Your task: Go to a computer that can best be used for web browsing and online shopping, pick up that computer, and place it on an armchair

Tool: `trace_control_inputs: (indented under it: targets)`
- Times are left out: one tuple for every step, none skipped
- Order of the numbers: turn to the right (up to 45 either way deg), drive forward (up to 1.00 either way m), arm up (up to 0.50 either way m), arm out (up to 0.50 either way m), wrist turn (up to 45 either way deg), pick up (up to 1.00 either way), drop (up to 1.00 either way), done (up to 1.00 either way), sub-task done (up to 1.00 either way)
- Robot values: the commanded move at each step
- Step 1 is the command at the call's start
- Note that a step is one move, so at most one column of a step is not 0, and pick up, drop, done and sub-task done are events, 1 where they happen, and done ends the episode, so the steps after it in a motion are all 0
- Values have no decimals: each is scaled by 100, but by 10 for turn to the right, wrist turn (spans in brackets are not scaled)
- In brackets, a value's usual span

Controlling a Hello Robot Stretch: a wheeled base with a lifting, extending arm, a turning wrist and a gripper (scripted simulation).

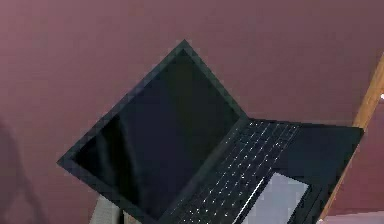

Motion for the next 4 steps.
trace_control_inputs:
  targets:
    - [0, 0, 0, 0, 390, 0, 0, 0, 0]
    - [0, 0, -46, 0, 0, 0, 0, 0, 0]
    - [0, 0, -50, 0, 0, 0, 0, 0, 0]
    - [0, 0, 0, 0, 0, 0, 100, 0, 0]
